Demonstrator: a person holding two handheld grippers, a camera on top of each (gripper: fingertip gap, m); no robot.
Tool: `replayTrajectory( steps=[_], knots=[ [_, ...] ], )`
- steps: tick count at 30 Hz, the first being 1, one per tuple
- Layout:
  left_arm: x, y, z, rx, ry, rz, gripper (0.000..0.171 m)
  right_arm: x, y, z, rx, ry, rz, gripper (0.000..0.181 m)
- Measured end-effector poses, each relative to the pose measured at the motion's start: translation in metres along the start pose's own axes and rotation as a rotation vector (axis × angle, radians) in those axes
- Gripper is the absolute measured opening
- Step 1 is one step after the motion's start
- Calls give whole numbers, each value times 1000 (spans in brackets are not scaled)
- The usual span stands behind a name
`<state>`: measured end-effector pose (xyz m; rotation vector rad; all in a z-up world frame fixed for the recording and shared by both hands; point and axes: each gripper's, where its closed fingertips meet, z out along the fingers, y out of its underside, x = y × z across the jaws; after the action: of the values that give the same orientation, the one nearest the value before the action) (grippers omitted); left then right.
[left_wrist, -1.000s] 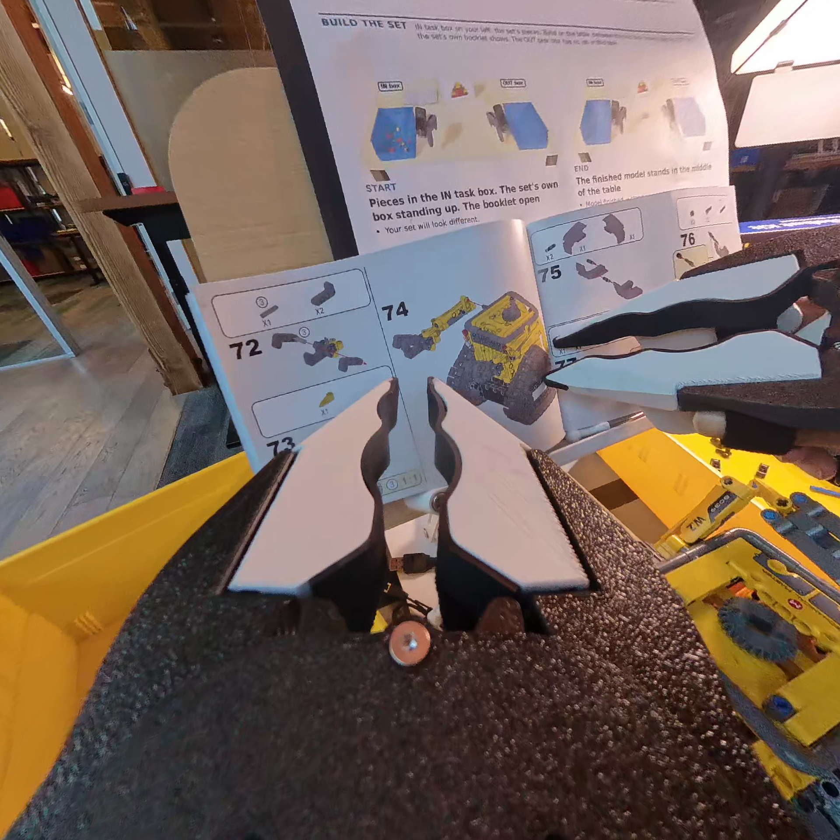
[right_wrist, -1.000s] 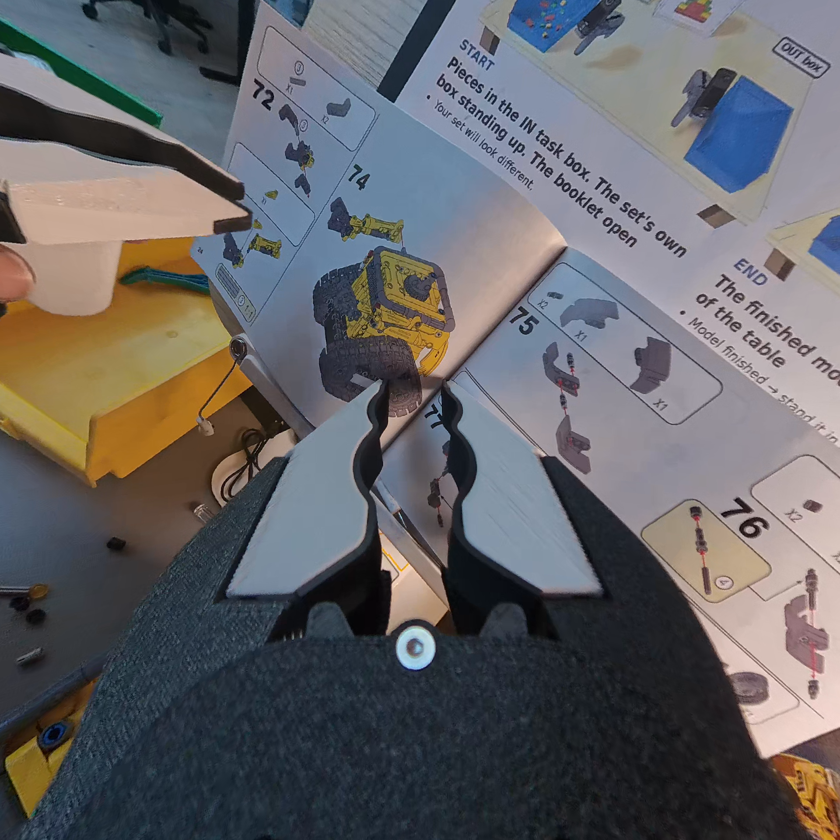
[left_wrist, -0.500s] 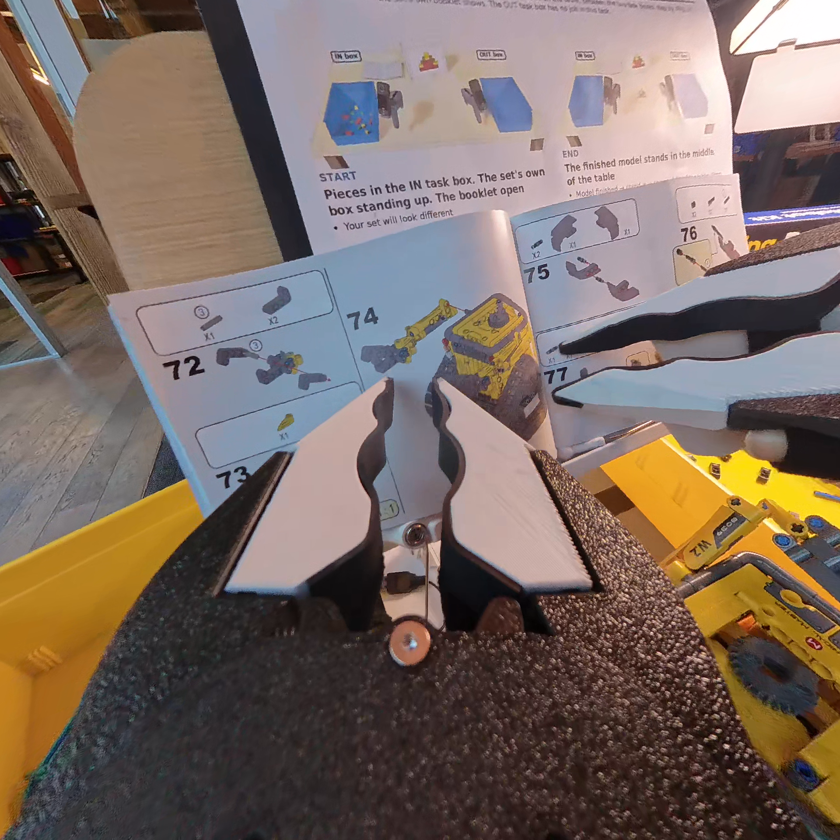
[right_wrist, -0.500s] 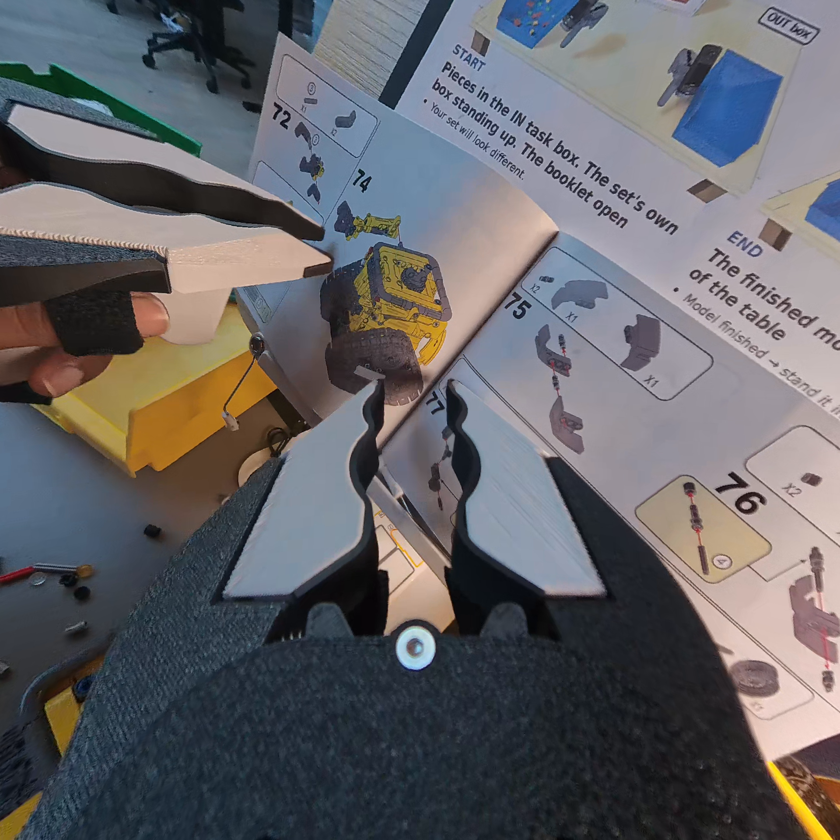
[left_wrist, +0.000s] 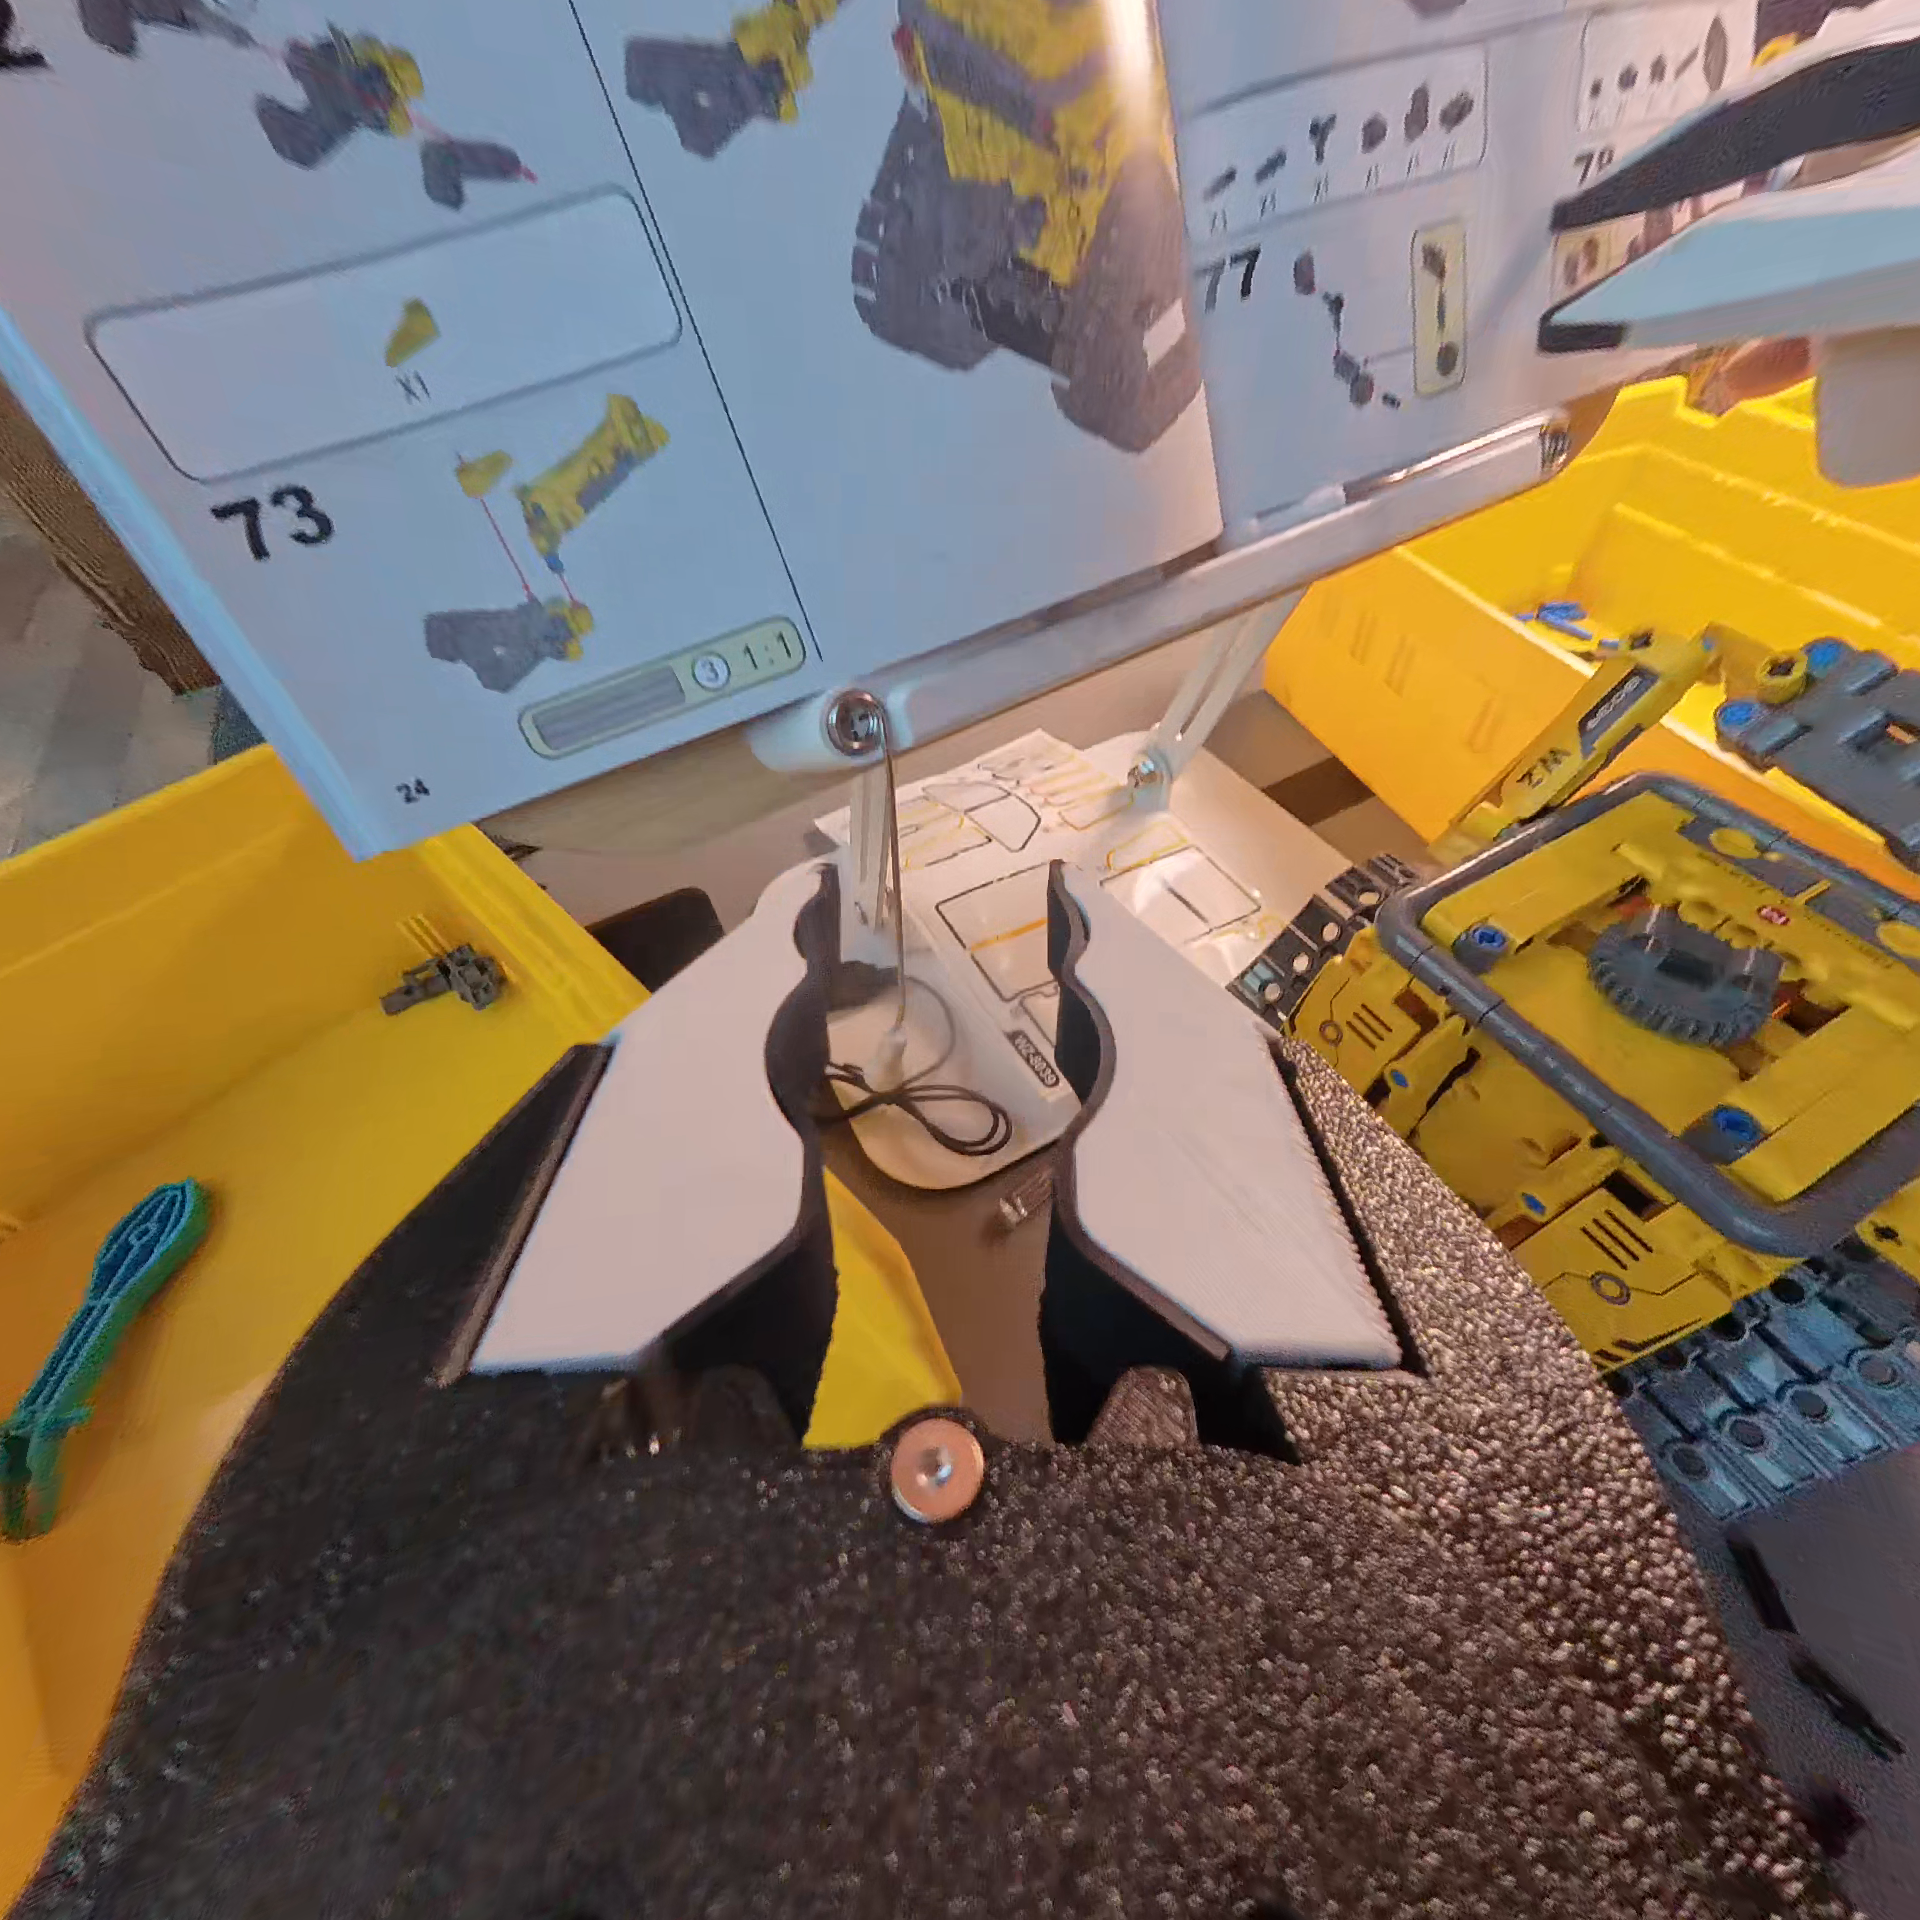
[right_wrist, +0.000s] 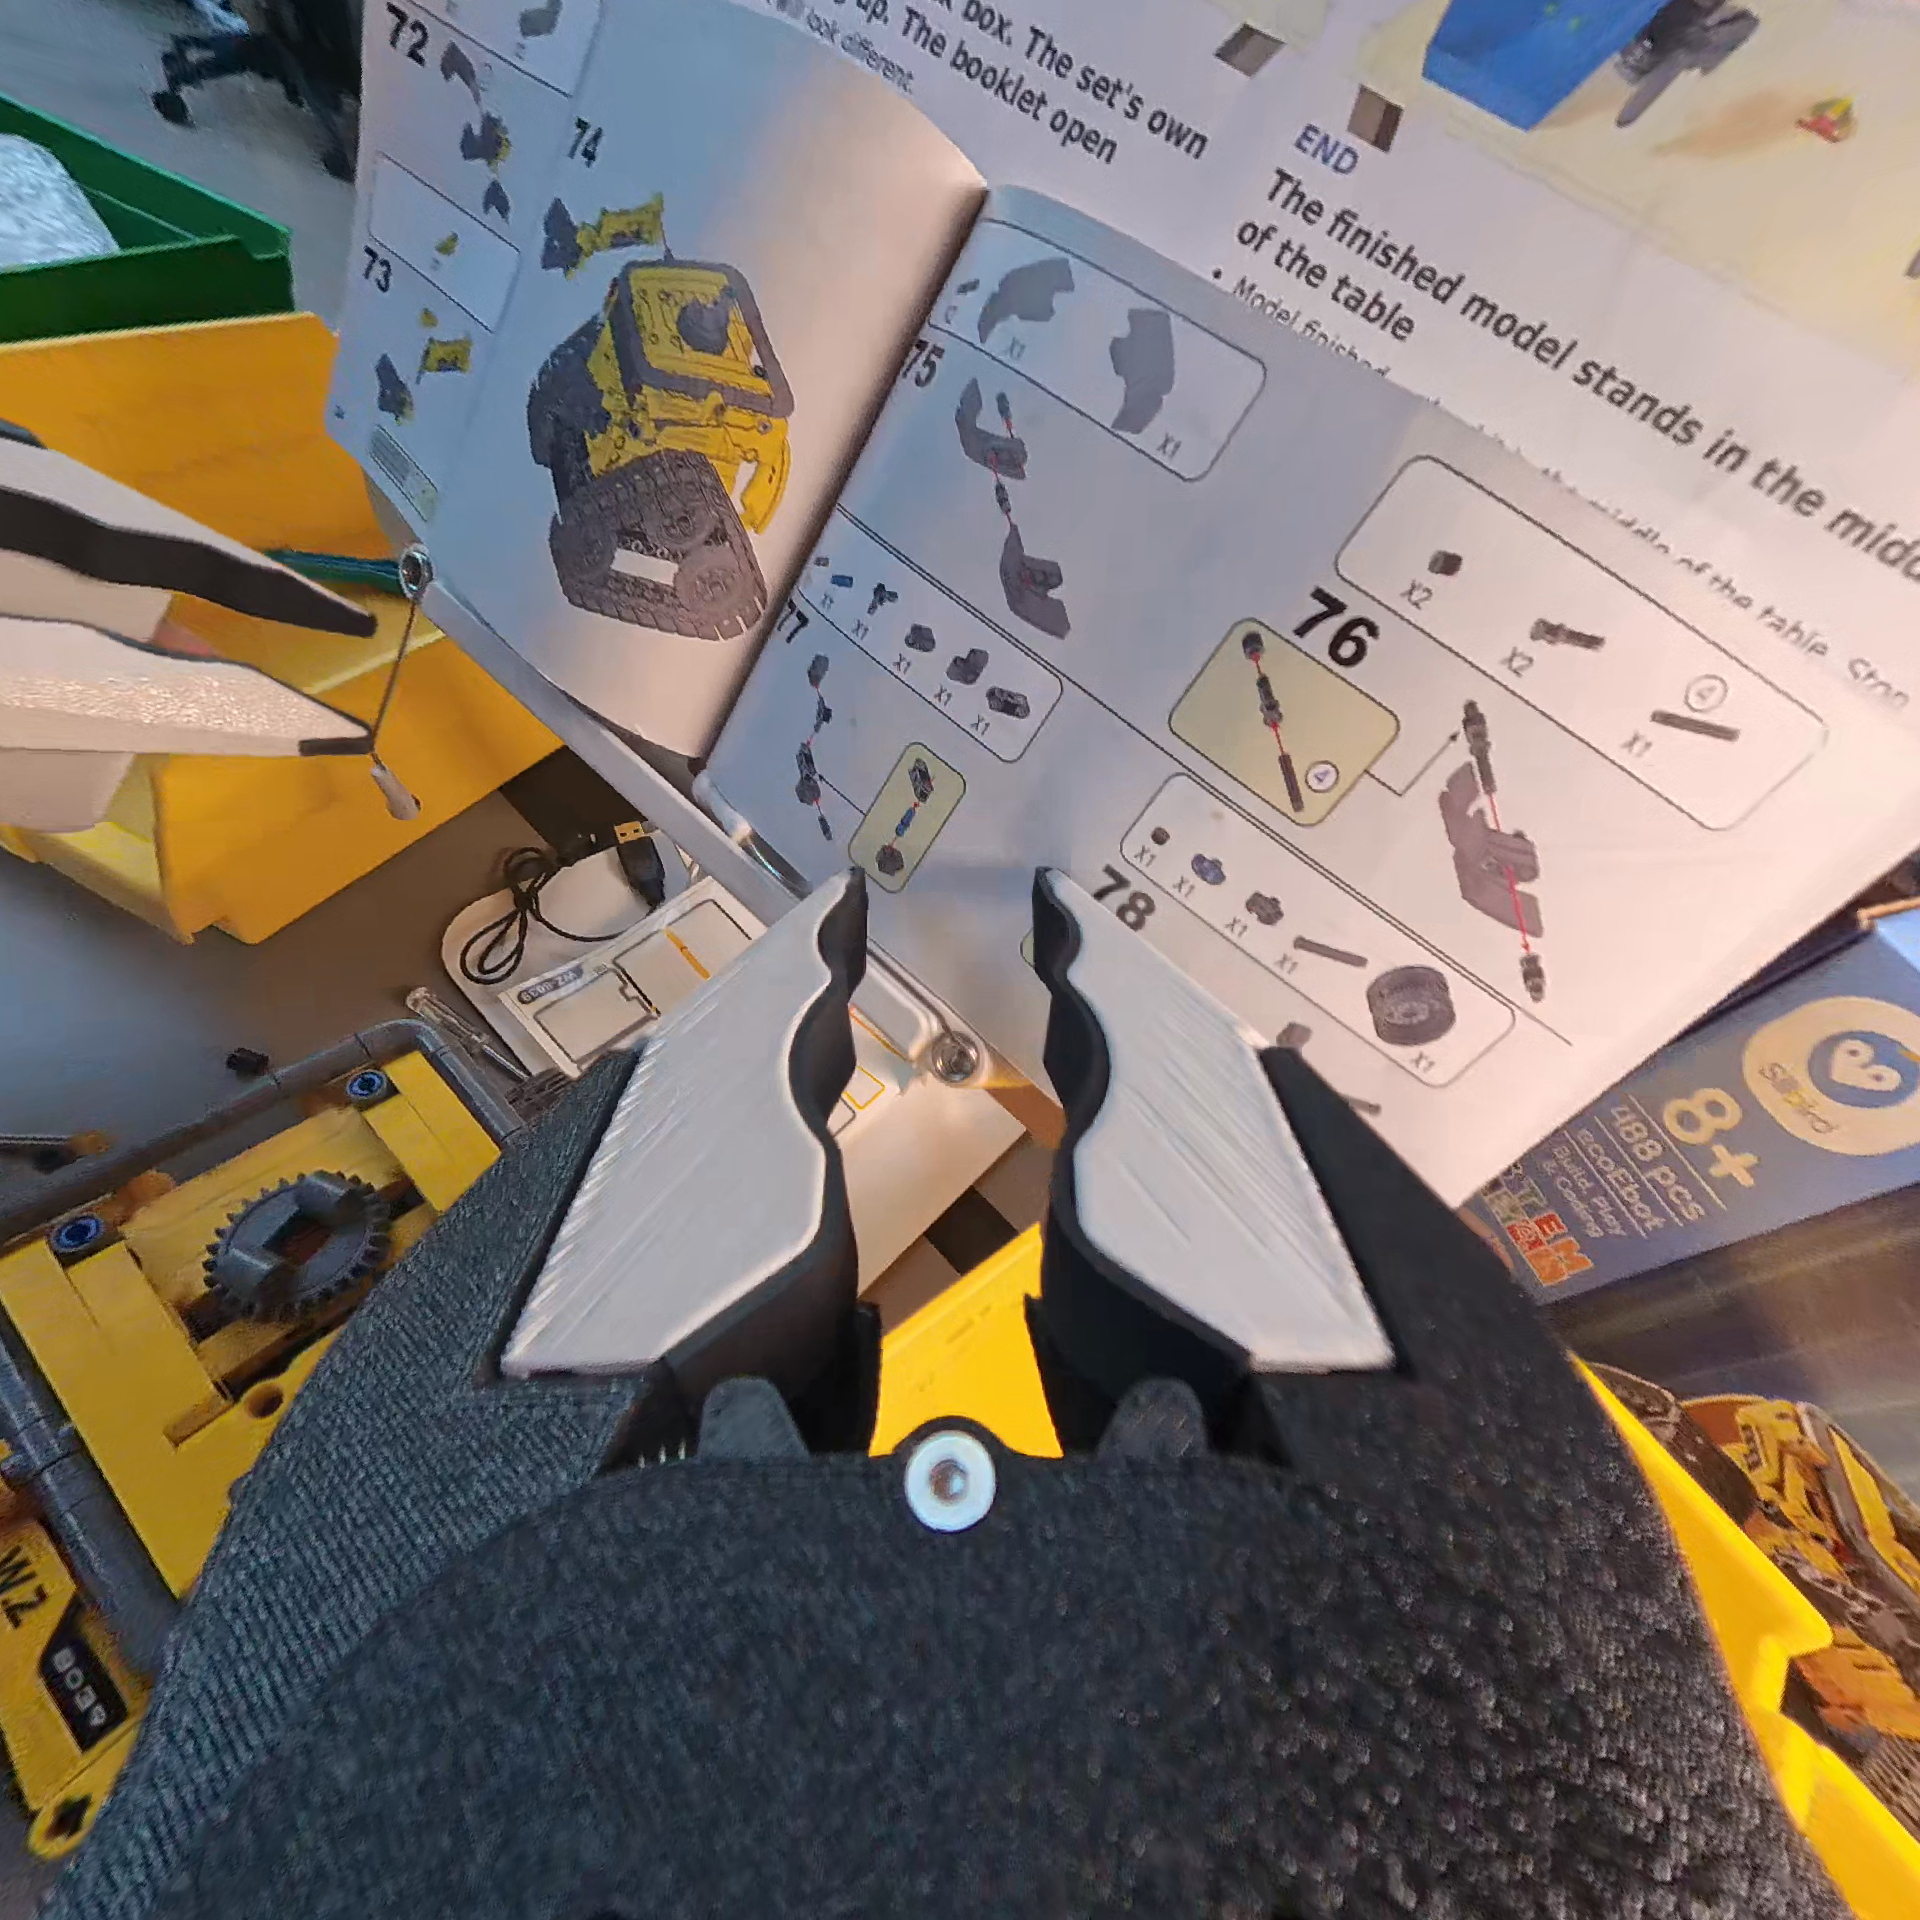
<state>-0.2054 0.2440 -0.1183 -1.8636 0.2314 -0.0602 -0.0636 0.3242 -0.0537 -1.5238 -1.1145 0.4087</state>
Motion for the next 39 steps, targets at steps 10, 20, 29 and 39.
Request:
replayTrajectory(
  steps=[10,20,29,39],
  knots=[
    [-20,20,11,-150,-57,122,0,-5,-4,0,-3,11,-35,31],
    [-34,15,4,-141,-132,403,0,-53,-50,23,53,-117,-149,28],
    [-38,10,1,-165,-32,489,0,-55,-59,76,-87,51,-316,24],
    [-52,-17,-16,-291,-133,858,2,-60,-57,72,-104,-27,-331,29]
  ],
)
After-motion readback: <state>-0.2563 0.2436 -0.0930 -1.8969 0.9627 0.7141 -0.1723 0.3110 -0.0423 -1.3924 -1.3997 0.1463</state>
